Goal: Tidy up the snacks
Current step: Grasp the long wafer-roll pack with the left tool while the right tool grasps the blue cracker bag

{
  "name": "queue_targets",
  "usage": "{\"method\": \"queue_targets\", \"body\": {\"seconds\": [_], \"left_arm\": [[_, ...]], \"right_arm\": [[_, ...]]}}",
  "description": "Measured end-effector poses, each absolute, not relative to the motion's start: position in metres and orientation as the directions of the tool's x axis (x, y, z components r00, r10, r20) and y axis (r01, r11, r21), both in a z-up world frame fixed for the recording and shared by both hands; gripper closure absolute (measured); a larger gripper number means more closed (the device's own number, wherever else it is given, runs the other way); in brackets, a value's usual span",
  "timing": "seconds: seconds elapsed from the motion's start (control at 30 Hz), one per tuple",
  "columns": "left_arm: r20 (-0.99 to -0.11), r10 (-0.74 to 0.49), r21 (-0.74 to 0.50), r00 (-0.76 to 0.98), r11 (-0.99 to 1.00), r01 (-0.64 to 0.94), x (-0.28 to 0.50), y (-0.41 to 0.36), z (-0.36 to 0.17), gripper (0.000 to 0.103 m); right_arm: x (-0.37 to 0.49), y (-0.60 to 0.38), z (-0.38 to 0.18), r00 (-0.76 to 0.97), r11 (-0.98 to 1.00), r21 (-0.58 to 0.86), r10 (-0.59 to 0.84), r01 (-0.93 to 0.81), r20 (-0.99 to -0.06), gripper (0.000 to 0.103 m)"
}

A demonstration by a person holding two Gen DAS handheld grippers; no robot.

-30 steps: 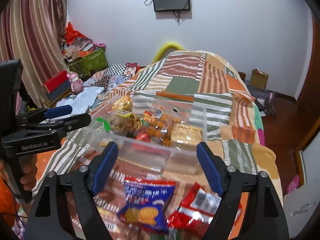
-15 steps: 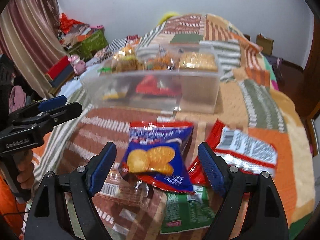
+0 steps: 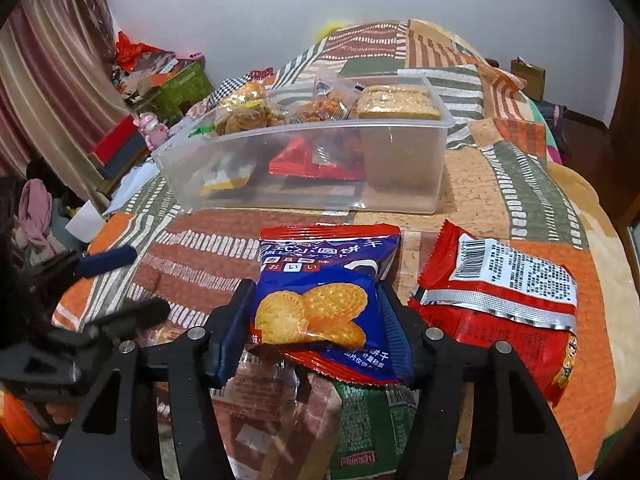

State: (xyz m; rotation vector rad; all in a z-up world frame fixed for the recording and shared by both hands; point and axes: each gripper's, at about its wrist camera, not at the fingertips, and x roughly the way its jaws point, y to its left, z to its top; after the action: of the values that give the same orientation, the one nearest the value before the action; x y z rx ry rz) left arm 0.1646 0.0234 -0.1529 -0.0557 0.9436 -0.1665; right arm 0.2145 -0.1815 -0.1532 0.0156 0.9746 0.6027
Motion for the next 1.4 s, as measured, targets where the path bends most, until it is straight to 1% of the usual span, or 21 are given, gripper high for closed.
{"method": "queue_targets", "body": {"seconds": [0.27,0.37,0.63,0.77,0.83,0.9,0.93,1.0,1.03,1.17,1.33,1.4], "left_arm": [[-0.814,-0.246,-0.184,0.526,0.968,0.168,0.153,0.007,-0.158,0.021],[-0.824,-0.27,-0.202,0.499,0.961,0.186,0.151,0.0,-0.163,0.018],[-0.865,-0.234,-0.151,0.443,0.965,0.215,0.159,-0.021,-0.18,0.017],[-0.867,-0.219,-0.131,0.448,0.967,0.219,0.169,-0.032,-0.182,0.017],[-0.862,-0.217,-0.128,0.458,0.968,0.218,0.172,-0.037,-0.182,0.023],[-0.857,-0.203,-0.11,0.474,0.97,0.216,0.173,-0.041,-0.181,0.026],[-0.854,-0.193,-0.099,0.482,0.972,0.213,0.173,-0.042,-0.18,0.03],[-0.851,-0.175,-0.08,0.496,0.975,0.207,0.173,-0.042,-0.179,0.034],[-0.85,-0.169,-0.079,0.499,0.977,0.198,0.172,-0.04,-0.179,0.039],[-0.85,-0.15,-0.087,0.504,0.985,0.147,0.166,-0.024,-0.177,0.04],[-0.849,-0.111,-0.101,0.517,0.994,0.048,0.154,0.006,-0.173,0.042],[-0.845,-0.11,-0.109,0.524,0.994,0.032,0.15,0.011,-0.172,0.047]], "right_arm": [[0.195,-0.198,-0.134,0.46,0.838,0.279,0.501,-0.47,-0.733,0.05],[0.188,-0.206,-0.126,0.478,0.84,0.277,0.503,-0.467,-0.72,0.05],[0.178,-0.221,-0.113,0.506,0.837,0.291,0.52,-0.464,-0.688,0.05],[0.177,-0.227,-0.115,0.505,0.834,0.31,0.53,-0.456,-0.681,0.05],[0.177,-0.229,-0.116,0.506,0.834,0.312,0.53,-0.455,-0.68,0.05],[0.178,-0.232,-0.116,0.508,0.835,0.314,0.53,-0.452,-0.679,0.05],[0.177,-0.233,-0.116,0.51,0.836,0.314,0.529,-0.45,-0.678,0.05],[0.177,-0.236,-0.116,0.515,0.838,0.315,0.528,-0.445,-0.675,0.05],[0.177,-0.238,-0.116,0.517,0.839,0.318,0.528,-0.442,-0.674,0.05],[0.178,-0.243,-0.116,0.52,0.839,0.329,0.531,-0.433,-0.669,0.05],[0.176,-0.243,-0.117,0.516,0.835,0.335,0.537,-0.435,-0.667,0.05],[0.176,-0.241,-0.117,0.514,0.833,0.338,0.54,-0.437,-0.666,0.05]]}}
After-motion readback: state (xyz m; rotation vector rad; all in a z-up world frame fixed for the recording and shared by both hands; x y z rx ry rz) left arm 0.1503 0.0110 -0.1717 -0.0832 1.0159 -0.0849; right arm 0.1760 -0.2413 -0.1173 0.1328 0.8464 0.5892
